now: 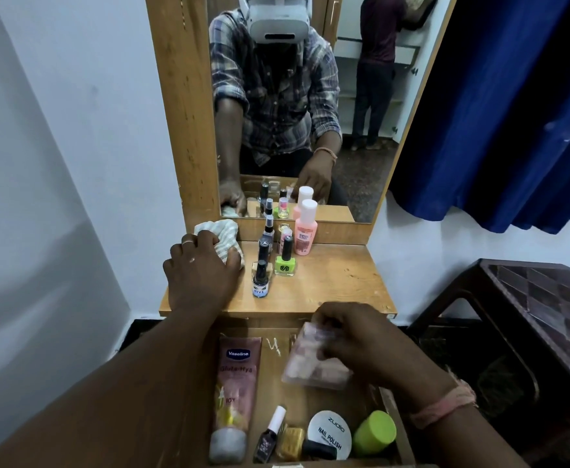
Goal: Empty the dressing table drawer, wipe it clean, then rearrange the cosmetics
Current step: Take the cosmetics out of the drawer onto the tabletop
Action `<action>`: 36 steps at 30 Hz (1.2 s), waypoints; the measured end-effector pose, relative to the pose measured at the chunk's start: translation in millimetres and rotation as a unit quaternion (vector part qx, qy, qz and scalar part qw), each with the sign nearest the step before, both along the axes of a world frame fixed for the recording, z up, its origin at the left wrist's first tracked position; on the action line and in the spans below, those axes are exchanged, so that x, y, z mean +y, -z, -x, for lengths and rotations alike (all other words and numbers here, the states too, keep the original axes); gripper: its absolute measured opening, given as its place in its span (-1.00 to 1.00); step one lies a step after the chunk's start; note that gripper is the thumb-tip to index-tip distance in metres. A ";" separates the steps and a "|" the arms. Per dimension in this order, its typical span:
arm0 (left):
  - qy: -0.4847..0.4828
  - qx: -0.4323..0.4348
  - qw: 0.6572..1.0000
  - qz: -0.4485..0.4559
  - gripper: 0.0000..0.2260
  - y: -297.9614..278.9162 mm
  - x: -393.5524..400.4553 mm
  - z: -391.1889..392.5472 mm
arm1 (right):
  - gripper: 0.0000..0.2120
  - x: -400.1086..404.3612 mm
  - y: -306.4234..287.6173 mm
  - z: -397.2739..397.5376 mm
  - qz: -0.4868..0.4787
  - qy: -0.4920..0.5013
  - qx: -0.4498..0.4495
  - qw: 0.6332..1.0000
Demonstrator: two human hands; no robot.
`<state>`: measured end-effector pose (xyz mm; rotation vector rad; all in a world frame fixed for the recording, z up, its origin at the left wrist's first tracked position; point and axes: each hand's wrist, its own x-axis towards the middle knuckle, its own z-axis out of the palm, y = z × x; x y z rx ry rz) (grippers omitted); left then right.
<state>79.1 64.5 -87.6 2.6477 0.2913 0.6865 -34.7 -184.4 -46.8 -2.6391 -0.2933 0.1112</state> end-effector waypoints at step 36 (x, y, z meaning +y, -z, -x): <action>0.002 -0.009 1.000 0.000 -0.61 0.3 0.4 -0.2 | -0.57 -3.8 12.9 -55.1 -0.480 0.429 -0.042 0.764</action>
